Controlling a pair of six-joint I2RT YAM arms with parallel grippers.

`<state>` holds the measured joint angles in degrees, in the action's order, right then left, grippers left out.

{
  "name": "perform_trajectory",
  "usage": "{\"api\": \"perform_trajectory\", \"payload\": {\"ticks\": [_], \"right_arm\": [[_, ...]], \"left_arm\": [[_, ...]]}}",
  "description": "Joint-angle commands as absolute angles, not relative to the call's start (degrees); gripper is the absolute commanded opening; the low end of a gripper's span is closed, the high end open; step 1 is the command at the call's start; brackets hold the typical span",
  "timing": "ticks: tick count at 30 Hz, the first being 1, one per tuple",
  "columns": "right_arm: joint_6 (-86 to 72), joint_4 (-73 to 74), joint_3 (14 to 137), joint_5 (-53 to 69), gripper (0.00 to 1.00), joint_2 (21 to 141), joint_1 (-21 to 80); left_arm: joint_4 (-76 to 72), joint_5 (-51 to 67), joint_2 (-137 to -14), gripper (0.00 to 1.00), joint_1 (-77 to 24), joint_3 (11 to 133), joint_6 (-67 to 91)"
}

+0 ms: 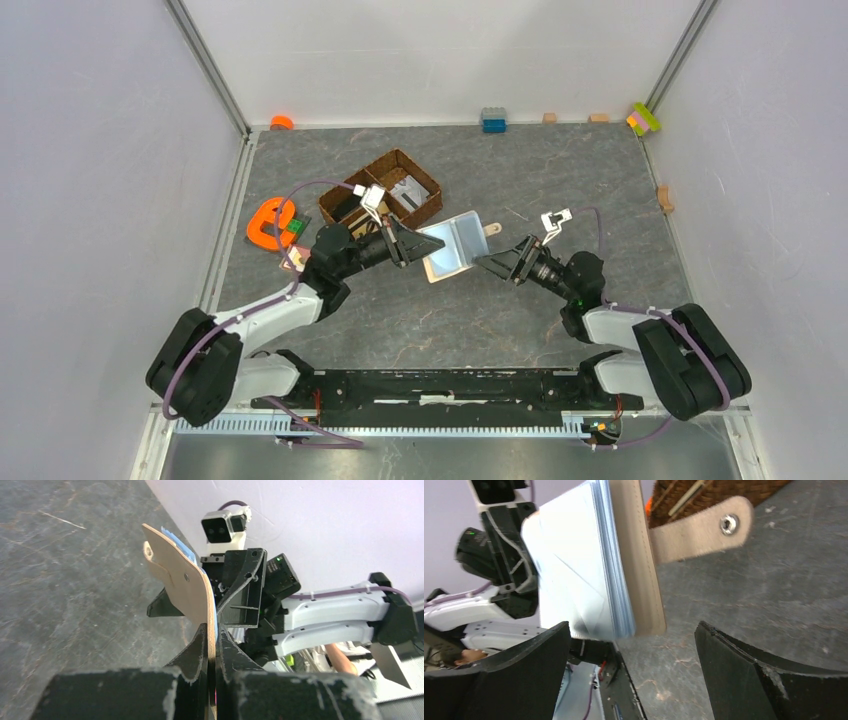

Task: Take the credit cards out of the card holder
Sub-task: Remove the credit card from the card holder.

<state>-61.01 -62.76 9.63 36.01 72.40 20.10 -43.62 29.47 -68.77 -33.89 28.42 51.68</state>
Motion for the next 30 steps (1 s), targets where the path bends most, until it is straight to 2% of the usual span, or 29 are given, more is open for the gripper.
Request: {"api": "perform_trajectory", "payload": {"ticks": [1, 7, 12, 21, 26, 30], "right_arm": [[-68.5, -77.4, 9.4, 38.6, 0.98, 74.3, 19.8], [-75.9, -90.8, 8.5, 40.8, 0.98, 76.8, 19.4], [-74.0, -88.4, 7.8, 40.6, 0.97, 73.8, 18.2], [-63.0, -75.4, 8.7, 38.9, 0.65, 68.0, 17.9], [-57.3, -67.0, 10.1, 38.0, 0.42, 65.8, 17.9], [-51.3, -57.9, 11.7, 35.9, 0.40, 62.8, 17.9]], "left_arm": [[-57.7, 35.7, -72.2, 0.02, -34.2, 28.6, 58.7], [-56.6, 36.0, -73.9, 0.02, -34.2, 29.4, 58.8], [-44.9, 30.9, -71.3, 0.02, -34.2, 30.2, 53.6], [-39.2, 30.0, -72.6, 0.02, -34.1, 32.2, 51.4], [-37.7, 29.4, -72.6, 0.02, -34.2, 32.6, 50.2], [-33.7, 27.1, -71.7, 0.02, -34.2, 33.1, 48.2]]}}
